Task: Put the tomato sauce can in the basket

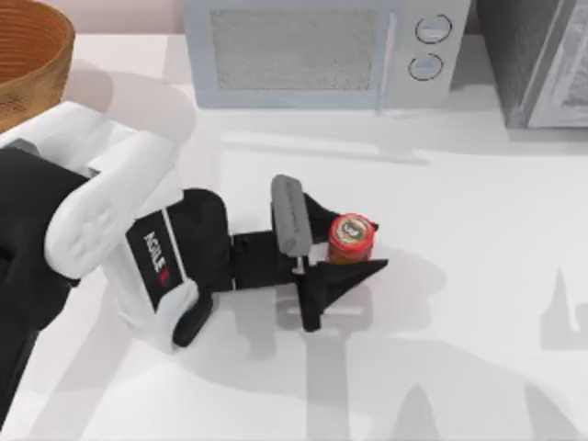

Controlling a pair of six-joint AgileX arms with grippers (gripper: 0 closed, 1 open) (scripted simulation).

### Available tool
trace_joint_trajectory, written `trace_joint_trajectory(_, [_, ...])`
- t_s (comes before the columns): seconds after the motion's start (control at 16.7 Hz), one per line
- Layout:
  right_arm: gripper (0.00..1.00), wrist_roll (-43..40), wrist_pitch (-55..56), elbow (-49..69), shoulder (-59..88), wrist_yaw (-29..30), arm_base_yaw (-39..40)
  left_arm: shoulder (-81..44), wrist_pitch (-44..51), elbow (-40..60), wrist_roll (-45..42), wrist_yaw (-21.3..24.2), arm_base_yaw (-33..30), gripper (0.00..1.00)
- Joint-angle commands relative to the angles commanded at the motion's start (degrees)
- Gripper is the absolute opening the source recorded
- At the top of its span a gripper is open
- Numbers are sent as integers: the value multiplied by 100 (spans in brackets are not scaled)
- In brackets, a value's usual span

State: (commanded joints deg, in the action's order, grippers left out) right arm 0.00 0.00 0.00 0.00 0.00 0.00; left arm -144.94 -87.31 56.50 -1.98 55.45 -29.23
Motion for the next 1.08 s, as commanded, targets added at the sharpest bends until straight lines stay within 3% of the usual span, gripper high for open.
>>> trace_joint_trajectory(0.42, [100,0,0,0,0,0,0,20,9,-5,1,11,9,0])
trace_joint_trajectory(0.66, [100,0,0,0,0,0,0,503,281,245,242,547,76,0])
trace_joint_trajectory(0.84, [100,0,0,0,0,0,0,999,816,824,440,1193,686,0])
trace_joint_trajectory(1.08, [100,0,0,0,0,0,0,1616,2269,1877,454,1877,2351,0])
